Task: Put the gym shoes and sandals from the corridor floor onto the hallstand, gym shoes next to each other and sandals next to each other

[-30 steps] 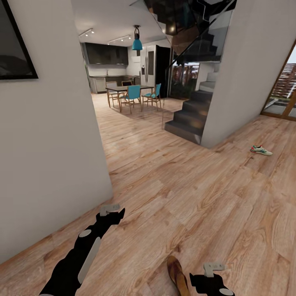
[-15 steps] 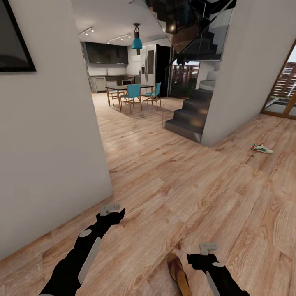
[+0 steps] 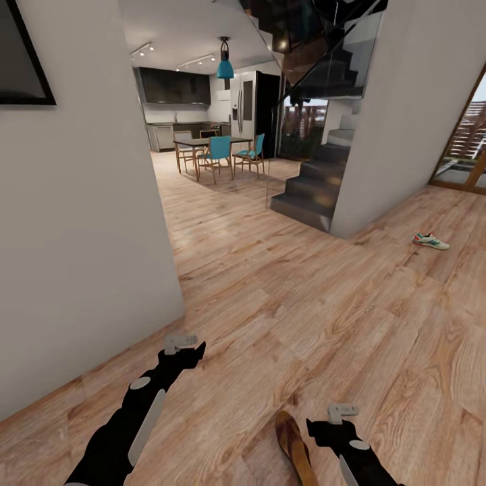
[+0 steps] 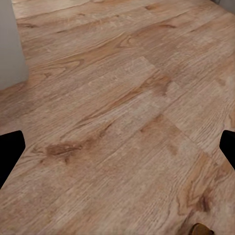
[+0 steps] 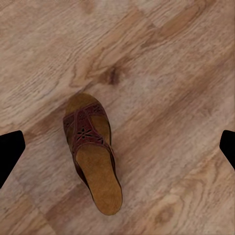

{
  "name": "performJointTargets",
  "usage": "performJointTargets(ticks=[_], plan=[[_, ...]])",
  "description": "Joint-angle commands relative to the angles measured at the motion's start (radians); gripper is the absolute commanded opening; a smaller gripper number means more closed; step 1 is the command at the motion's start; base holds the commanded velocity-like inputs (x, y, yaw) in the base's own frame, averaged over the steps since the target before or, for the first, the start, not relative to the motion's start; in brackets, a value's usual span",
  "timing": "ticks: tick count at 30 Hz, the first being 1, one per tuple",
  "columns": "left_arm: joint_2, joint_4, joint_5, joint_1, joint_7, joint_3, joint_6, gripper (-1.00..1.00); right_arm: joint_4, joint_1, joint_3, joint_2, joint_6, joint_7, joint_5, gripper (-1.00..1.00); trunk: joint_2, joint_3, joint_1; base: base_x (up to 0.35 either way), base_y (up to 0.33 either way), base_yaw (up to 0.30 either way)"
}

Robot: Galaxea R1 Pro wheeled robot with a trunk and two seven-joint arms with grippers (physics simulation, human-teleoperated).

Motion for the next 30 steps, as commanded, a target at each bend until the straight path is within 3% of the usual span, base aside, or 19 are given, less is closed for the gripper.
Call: performJointTargets(ticks=[1, 8, 30], plan=[[0.0, -0.001, 0.008, 0.0, 0.0, 0.0, 0.006, 1.0, -0.002, 0.0, 0.001, 0.0, 0.003, -0.001, 0.0, 1.0, -0.008, -0.004, 0.004, 0.0, 0.0, 0.0], [0.0, -0.001, 0.008, 0.0, 0.0, 0.0, 0.006, 1.0, -0.002, 0.0, 0.002, 0.0, -0.001, 0.0, 0.002, 1.0, -0.057, -0.03, 0.031, 0.0, 0.0, 0.048], [-0.002, -0.001, 0.008, 0.0, 0.0, -0.003, 0.006, 1.0, 0.0, 0.001, 0.002, -0.001, -0.001, 0.0, 0.006, 1.0, -0.211, -0.126, 0.115, 0.0, 0.0, 0.18]])
